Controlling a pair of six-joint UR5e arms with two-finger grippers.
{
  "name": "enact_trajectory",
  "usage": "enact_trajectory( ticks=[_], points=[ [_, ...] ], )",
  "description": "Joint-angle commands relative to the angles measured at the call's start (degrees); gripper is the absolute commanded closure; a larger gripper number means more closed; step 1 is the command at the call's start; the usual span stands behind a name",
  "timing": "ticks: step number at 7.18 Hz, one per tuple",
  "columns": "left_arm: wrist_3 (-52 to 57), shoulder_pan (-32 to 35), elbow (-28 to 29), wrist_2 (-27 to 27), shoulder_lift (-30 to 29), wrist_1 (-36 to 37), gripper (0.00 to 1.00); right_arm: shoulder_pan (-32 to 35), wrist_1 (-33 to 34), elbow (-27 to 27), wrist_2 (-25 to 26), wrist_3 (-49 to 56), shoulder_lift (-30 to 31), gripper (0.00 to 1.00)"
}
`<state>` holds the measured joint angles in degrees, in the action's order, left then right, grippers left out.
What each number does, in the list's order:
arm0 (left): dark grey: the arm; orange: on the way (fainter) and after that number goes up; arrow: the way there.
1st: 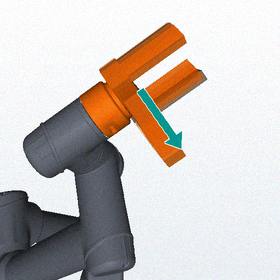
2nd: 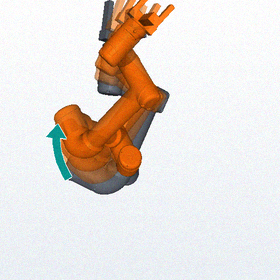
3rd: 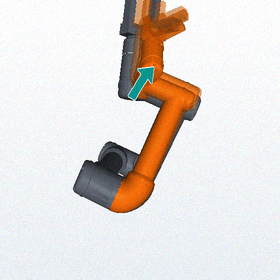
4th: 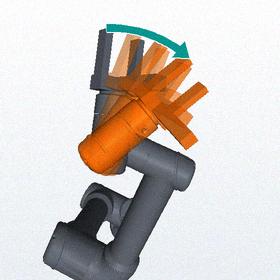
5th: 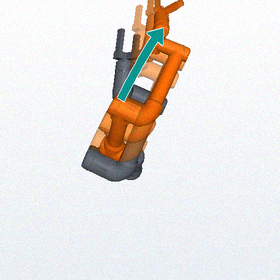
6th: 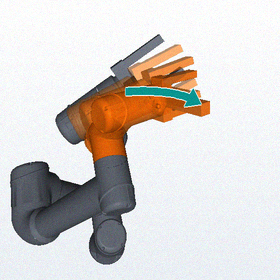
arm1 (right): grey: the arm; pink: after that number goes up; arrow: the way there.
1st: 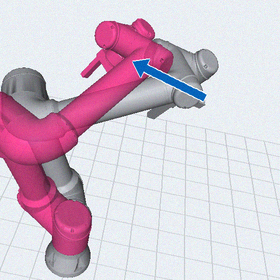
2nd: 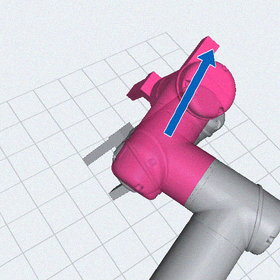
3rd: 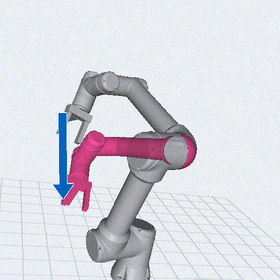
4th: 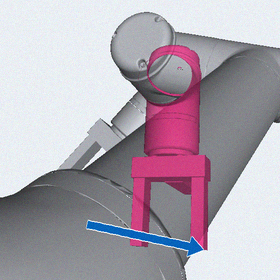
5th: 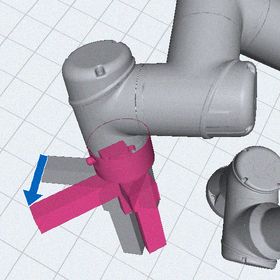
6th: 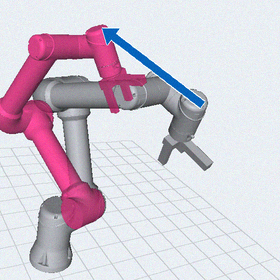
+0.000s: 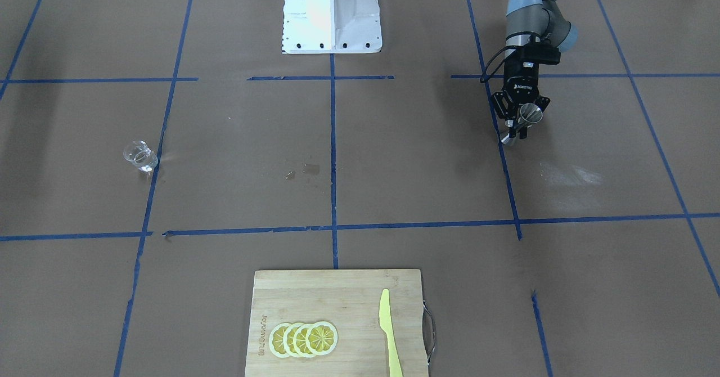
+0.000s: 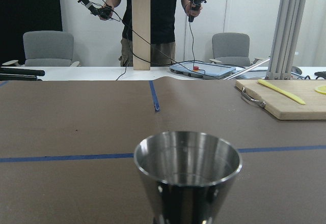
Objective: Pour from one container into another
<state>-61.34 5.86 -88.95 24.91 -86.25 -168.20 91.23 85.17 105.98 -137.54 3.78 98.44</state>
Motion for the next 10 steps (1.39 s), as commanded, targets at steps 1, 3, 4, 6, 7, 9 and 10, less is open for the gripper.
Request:
enact_trajectory(
  ticks=[1,3,4,6,7,9,10],
  points=[
    [14.6,-0.1,-1.1,0.4,-0.8,-10.0,1.0,0.4,0.0,0.0,0.1,0.0,0.0,0.0],
    [30.1,-0.6,-1.4,3.3,-5.4,-17.8,1.0,0.9,0.0,0.0,0.1,-0.1,0.1,0.0],
    [32.0,-0.5,-1.3,4.4,-11.3,-17.9,1.0,1.1,0.0,0.0,0.1,-0.1,0.1,0.0],
    [33.3,0.0,-1.6,13.1,-13.7,-17.6,1.0,1.1,0.0,0.0,0.3,-0.1,0.0,0.0],
    [40.4,2.4,-2.3,19.8,-17.2,-17.6,1.0,1.1,0.0,0.0,0.3,-0.2,0.0,0.0],
    [47.0,10.9,-2.5,38.4,-20.3,-16.3,1.0,1.1,0.0,-0.1,0.4,-0.2,0.0,0.0],
    [50.6,17.3,-2.5,51.9,-22.9,-12.9,1.0,1.1,0.0,0.1,0.4,0.1,0.1,0.0]
  ],
)
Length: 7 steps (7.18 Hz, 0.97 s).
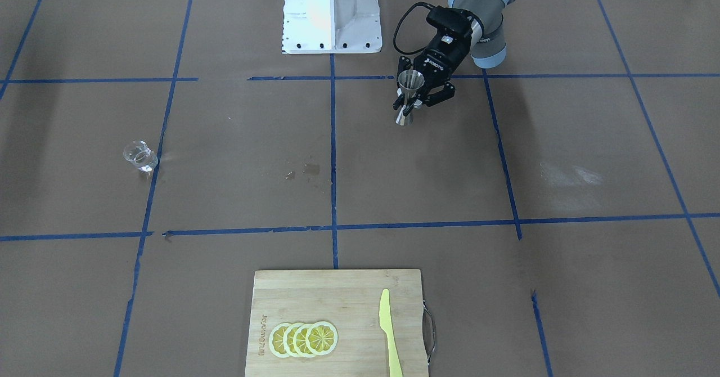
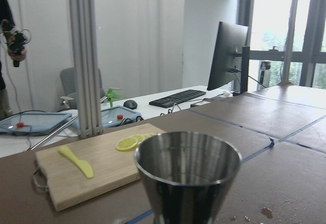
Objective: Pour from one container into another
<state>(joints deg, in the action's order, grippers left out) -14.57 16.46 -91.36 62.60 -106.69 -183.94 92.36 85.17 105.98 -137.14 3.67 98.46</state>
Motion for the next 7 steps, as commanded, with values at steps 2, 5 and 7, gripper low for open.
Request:
enact_trajectory(
  ticks=[2,5,7],
  points=[
    [4.9,14.4,0.2,31.5,-9.7,13.2,1.0,0.1,0.0,0.1,0.0,0.0,0.1,0.0],
    [4.9,17.4,1.7,43.4,-18.3,22.9,1.0,0.0,-0.1,1.3,-0.2,-3.7,0.1,0.0],
    [4.3,17.9,2.8,48.2,-19.2,23.1,1.0,-0.2,0.1,7.4,-0.8,-13.9,0.3,0.0]
  ],
)
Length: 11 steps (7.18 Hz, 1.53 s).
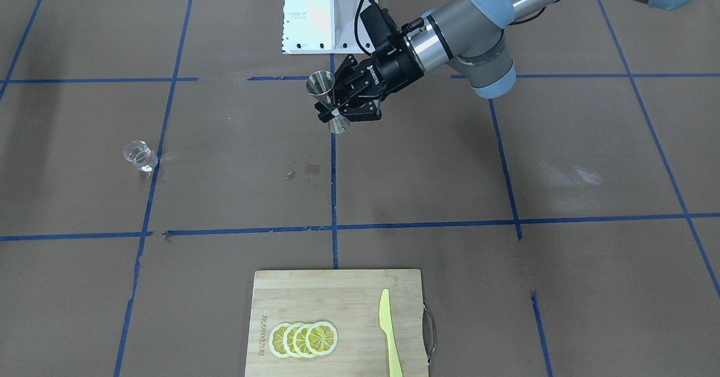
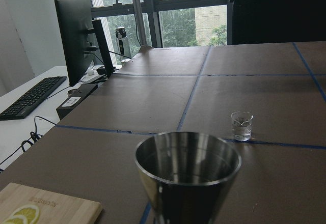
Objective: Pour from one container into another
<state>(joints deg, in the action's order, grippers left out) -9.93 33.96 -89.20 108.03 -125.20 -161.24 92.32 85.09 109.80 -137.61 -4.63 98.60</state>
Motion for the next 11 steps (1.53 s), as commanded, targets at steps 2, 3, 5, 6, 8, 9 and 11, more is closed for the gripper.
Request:
enact_trajectory(
  ticks=[2,3,5,6,8,9,11],
  points=[
    [-4.7,0.6,0.5,3.9,-0.6,0.3,1.0,-6.8,0.1,11.3,0.0,-18.2,1.2,0.0],
    [-5.1,0.8,0.4,3.9,-0.6,0.2,1.0,-10.8,0.1,16.0,0.5,-27.6,1.2,0.0],
    [-5.2,1.0,0.3,3.9,0.0,-0.2,1.0,-17.5,-7.7,20.1,6.1,-41.7,2.1,0.0],
    [-5.3,1.2,0.2,3.8,0.0,-0.2,1.0,-22.4,-17.2,20.0,11.3,-49.0,5.4,0.0],
    [-5.3,1.3,0.1,3.7,0.4,-0.3,1.0,-33.2,-27.0,20.5,23.0,-59.4,9.4,0.0],
    [-5.3,1.3,0.2,3.7,0.5,-0.3,1.0,-41.3,-27.0,21.1,33.9,-65.1,9.6,0.0],
    [-5.3,1.6,0.2,3.6,0.7,-0.3,1.0,-56.6,-27.1,20.9,55.4,-72.0,10.1,0.0]
  ],
)
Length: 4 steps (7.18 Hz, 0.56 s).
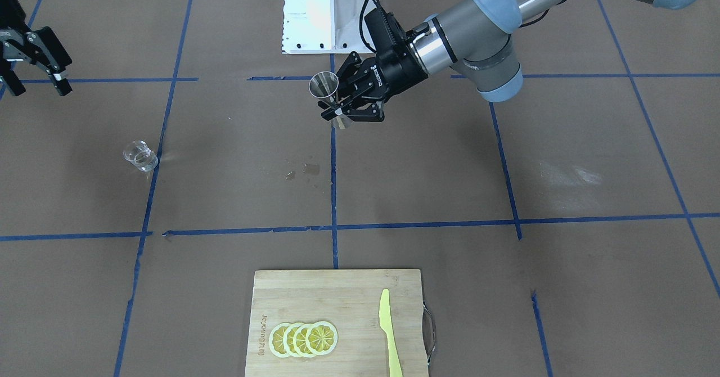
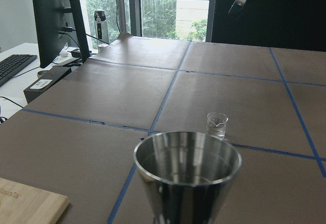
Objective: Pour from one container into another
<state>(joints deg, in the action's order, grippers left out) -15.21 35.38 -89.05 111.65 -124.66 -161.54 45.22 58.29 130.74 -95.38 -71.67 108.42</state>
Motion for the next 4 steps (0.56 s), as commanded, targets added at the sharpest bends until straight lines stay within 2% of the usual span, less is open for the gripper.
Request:
enact_trajectory(
  ticks=[1,2,3,4],
  points=[
    [0.0,0.4,0.0,0.0,0.3,0.1,1.0,-16.7,-0.3,-1.7,23.5,-7.4,0.3,0.0],
    [0.0,0.5,0.0,-0.1,0.6,0.0,1.0,-22.7,-0.4,-3.8,33.5,-9.4,0.0,0.0],
    [0.0,0.7,0.0,-0.1,0.8,0.0,1.0,-26.3,-0.5,-5.6,39.6,-10.7,-0.3,0.0],
    [0.0,0.7,0.0,-0.2,1.0,0.0,1.0,-29.8,-1.5,-9.6,47.2,-13.0,-1.9,0.01]
  ],
)
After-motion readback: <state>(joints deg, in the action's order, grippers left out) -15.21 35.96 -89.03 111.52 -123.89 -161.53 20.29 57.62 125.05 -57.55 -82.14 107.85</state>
